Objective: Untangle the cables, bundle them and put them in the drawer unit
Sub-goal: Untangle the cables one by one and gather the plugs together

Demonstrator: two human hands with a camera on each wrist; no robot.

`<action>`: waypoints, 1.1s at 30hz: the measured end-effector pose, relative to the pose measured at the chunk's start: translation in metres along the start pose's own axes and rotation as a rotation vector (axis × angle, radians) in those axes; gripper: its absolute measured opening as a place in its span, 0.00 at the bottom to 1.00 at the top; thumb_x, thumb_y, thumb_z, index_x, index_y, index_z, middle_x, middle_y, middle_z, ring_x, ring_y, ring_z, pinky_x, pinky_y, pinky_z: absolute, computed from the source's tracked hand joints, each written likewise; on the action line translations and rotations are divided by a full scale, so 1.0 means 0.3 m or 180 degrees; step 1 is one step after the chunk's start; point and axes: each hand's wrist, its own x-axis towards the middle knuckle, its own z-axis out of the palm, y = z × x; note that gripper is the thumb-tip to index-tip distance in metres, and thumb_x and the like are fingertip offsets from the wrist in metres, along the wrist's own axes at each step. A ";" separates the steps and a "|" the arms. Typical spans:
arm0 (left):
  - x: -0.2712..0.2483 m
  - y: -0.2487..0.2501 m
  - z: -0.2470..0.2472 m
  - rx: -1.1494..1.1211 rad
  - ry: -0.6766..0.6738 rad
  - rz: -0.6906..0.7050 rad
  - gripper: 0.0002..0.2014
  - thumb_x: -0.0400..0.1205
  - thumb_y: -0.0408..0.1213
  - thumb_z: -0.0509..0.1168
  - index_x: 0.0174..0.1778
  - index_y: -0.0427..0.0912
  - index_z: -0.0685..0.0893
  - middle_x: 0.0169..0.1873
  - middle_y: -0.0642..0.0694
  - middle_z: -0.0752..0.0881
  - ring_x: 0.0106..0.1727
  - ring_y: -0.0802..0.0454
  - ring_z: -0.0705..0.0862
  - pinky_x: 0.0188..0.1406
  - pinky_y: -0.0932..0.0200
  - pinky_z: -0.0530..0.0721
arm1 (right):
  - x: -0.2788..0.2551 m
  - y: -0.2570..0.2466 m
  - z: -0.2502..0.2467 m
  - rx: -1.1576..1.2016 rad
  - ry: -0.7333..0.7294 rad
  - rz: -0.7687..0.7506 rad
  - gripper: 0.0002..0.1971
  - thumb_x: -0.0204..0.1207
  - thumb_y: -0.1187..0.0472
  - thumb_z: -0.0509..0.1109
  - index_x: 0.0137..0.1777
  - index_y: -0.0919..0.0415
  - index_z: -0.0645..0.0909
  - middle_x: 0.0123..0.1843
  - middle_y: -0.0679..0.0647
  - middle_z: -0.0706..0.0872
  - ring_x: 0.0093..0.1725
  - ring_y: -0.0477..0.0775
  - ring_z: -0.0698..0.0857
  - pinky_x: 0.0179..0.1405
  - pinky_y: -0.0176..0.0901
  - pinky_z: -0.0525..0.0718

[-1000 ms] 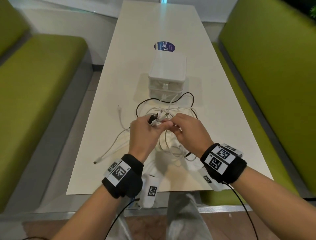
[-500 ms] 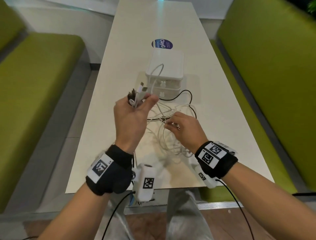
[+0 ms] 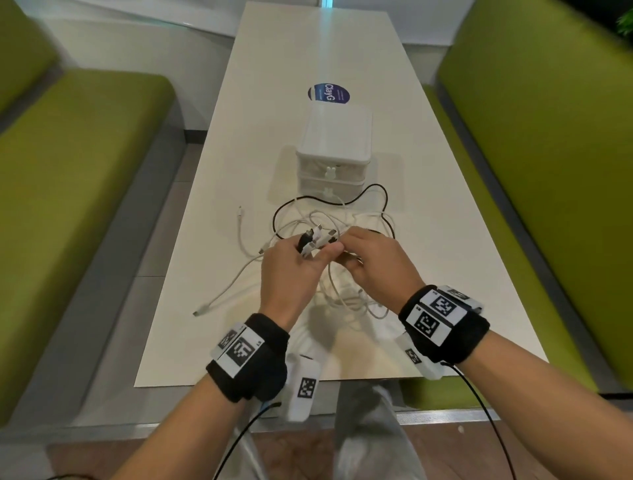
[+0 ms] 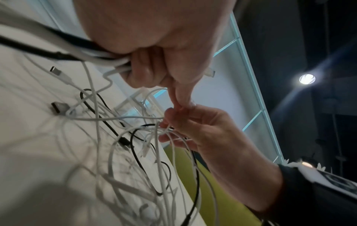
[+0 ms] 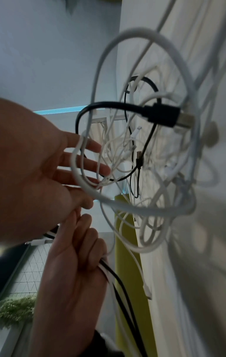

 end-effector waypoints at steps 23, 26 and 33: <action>0.013 0.067 -0.149 -0.1116 0.0695 0.0587 0.22 0.82 0.39 0.70 0.27 0.38 0.68 0.25 0.47 0.66 0.29 0.50 0.63 0.33 0.55 0.69 | -0.021 0.014 -0.015 0.0152 0.0338 0.0550 0.07 0.81 0.54 0.69 0.46 0.55 0.86 0.37 0.41 0.83 0.34 0.37 0.77 0.37 0.28 0.73; -0.010 0.062 -0.157 -0.0987 0.0579 0.0590 0.17 0.80 0.40 0.72 0.28 0.41 0.77 0.23 0.56 0.73 0.31 0.53 0.71 0.41 0.50 0.78 | -0.029 -0.056 -0.045 0.0748 0.0485 0.0576 0.07 0.81 0.53 0.67 0.49 0.52 0.87 0.32 0.41 0.82 0.31 0.44 0.79 0.33 0.33 0.74; -0.055 0.051 -0.193 -0.0920 0.0327 0.0430 0.09 0.77 0.40 0.76 0.35 0.39 0.87 0.22 0.57 0.78 0.32 0.55 0.77 0.40 0.51 0.80 | -0.039 -0.199 -0.075 0.1095 0.0217 0.0324 0.12 0.77 0.48 0.72 0.58 0.48 0.86 0.33 0.39 0.84 0.30 0.45 0.79 0.38 0.32 0.77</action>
